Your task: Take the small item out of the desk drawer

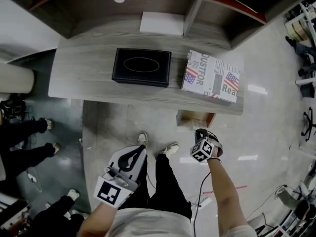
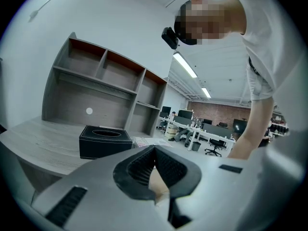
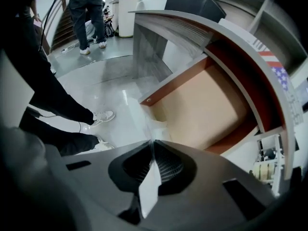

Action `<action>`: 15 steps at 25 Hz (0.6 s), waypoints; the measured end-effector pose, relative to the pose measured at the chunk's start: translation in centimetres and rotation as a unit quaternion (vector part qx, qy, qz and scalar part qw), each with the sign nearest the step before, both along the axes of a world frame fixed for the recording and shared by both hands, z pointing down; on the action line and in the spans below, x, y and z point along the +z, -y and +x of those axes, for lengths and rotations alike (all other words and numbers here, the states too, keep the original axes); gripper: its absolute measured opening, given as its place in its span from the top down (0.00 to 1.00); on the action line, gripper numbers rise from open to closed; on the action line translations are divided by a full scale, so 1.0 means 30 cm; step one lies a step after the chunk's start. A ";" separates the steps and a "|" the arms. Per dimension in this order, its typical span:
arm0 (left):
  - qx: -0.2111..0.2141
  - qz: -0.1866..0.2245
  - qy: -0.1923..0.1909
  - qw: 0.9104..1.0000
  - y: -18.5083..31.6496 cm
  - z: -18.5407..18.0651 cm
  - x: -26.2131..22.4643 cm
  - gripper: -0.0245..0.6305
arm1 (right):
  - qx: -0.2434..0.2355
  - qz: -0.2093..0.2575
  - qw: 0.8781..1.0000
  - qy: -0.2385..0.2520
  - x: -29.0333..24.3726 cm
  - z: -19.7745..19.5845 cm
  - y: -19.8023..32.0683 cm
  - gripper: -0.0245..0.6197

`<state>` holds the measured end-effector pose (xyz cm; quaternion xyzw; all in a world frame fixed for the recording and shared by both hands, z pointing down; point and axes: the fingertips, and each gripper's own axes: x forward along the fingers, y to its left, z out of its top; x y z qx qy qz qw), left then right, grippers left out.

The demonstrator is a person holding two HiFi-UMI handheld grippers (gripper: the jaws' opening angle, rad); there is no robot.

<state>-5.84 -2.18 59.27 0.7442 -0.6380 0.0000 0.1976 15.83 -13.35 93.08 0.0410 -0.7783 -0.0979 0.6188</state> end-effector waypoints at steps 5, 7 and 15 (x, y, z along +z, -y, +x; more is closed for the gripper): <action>0.003 0.011 0.000 1.000 0.007 0.009 -0.031 0.94 | 0.053 -0.006 0.998 0.020 -0.046 0.005 0.023 0.92; 0.005 0.013 -0.001 1.000 0.010 0.010 -0.040 0.94 | 0.073 -0.005 0.997 0.032 -0.068 0.000 0.035 0.93; 0.021 0.027 0.005 0.999 0.027 0.029 -0.092 0.94 | 0.140 -0.008 0.986 0.087 -0.187 -0.029 0.059 0.93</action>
